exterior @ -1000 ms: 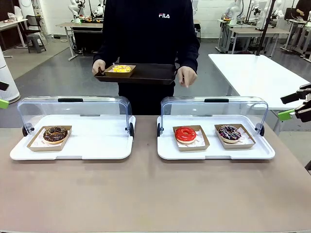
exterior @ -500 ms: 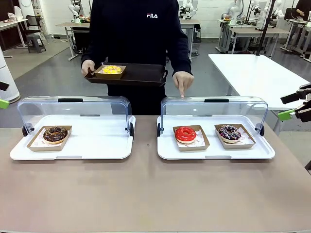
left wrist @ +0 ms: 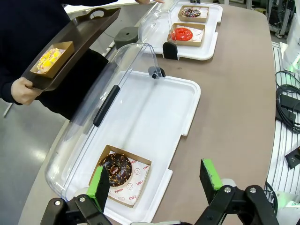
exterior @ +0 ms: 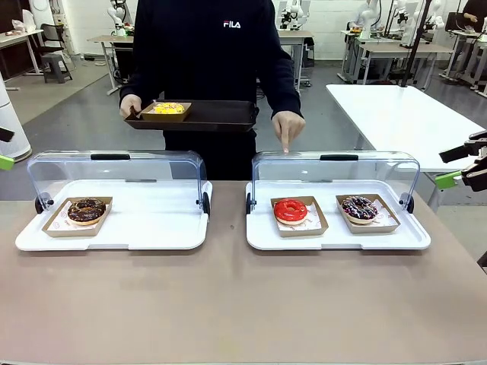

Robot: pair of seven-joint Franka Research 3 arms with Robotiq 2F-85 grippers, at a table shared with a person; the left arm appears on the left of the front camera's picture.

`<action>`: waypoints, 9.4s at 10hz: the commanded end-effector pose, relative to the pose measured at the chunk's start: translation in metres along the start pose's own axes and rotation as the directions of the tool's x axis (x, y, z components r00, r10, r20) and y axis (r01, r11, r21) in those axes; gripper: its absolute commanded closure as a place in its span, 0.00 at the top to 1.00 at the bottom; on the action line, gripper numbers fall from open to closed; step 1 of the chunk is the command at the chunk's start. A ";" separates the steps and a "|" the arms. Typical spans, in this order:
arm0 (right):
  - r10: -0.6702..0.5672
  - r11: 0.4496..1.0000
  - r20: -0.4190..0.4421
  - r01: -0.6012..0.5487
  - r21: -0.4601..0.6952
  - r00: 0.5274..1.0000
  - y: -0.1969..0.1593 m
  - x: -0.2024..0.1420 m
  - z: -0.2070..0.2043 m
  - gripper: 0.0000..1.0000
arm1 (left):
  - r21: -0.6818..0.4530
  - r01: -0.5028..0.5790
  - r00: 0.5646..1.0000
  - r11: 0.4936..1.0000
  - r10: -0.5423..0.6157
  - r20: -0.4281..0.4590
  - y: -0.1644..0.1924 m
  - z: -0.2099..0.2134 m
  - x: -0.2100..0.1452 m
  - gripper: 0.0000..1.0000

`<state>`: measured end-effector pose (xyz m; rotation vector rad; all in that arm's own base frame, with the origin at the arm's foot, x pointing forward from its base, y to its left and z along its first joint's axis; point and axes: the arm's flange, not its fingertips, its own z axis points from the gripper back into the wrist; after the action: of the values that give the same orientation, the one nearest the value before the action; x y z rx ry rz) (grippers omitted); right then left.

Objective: Provide the desired donut to the person.
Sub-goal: Pick up and lift the Paper togo box containing the Donut pointed at by the person, then place the picked Paper togo box onto the Handle tray extended by the person.

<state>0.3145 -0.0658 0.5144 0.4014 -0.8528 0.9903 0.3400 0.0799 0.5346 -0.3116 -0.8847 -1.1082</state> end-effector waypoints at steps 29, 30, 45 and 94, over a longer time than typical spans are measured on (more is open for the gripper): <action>0.545 0.839 -0.518 -0.436 0.327 0.659 -0.012 0.044 -0.338 1.00 | 0.002 -0.004 1.000 1.000 0.004 0.003 -0.001 0.002 0.001 1.00; 0.543 0.840 -0.521 -0.436 0.324 0.659 -0.013 0.043 -0.338 1.00 | 0.002 -0.004 1.000 1.000 0.004 0.003 -0.001 0.002 0.001 1.00; 0.647 0.761 -0.506 -0.532 0.372 0.571 0.035 0.044 -0.260 0.00 | 0.002 -0.004 1.000 1.000 0.004 0.003 -0.001 0.002 0.001 1.00; 0.761 0.642 -0.377 -0.696 0.321 0.528 0.102 0.171 -0.082 0.02 | 0.002 -0.004 1.000 1.000 0.004 0.003 -0.001 0.002 0.001 1.00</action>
<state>0.2829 0.1249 0.5711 -0.1556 -0.4722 1.8412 0.3397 0.0793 0.5357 -0.3078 -0.8847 -1.1095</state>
